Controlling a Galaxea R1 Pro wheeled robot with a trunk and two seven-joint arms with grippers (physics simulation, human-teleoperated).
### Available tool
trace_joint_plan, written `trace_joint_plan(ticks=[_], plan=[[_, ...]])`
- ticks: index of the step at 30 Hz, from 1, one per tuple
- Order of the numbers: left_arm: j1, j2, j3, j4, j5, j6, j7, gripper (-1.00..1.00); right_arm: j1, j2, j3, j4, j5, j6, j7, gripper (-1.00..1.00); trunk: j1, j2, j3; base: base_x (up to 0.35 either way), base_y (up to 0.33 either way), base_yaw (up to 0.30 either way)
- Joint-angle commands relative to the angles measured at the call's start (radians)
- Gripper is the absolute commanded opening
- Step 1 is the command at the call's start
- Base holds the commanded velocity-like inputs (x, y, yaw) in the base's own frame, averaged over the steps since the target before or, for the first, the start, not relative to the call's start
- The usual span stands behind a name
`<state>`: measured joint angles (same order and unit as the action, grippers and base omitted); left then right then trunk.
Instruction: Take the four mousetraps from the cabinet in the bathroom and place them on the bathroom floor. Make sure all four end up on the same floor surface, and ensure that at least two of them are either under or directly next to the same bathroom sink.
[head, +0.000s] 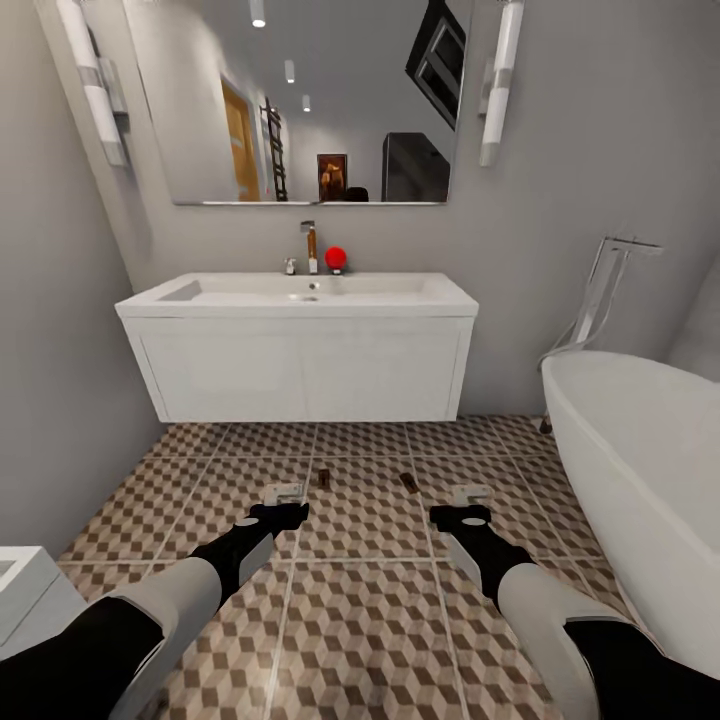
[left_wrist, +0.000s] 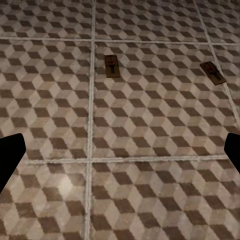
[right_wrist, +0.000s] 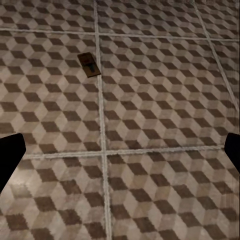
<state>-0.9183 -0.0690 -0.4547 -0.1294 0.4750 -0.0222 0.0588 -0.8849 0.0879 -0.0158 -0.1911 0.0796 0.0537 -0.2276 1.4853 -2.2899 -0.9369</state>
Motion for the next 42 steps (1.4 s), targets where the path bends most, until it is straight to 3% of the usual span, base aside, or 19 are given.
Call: trace_joint_plan(ticks=[1, 42], plan=[[-0.001, 0.000, -0.009, 0.000, 0.008, -0.002, 0.004, 1.00, 0.000, 0.000, -0.003, -0.002, 0.008, 0.005, -0.005, 1.00, -0.004, 0.007, 0.002, 0.000, 0.000, 0.000], [-0.001, 0.002, -0.009, 0.000, 0.020, -0.002, 0.004, 1.00, 0.000, 0.004, 0.000, -0.045, 0.009, 0.015, -0.010, 1.00, -0.161, 0.294, 0.131, 0.000, 0.000, 0.000]])
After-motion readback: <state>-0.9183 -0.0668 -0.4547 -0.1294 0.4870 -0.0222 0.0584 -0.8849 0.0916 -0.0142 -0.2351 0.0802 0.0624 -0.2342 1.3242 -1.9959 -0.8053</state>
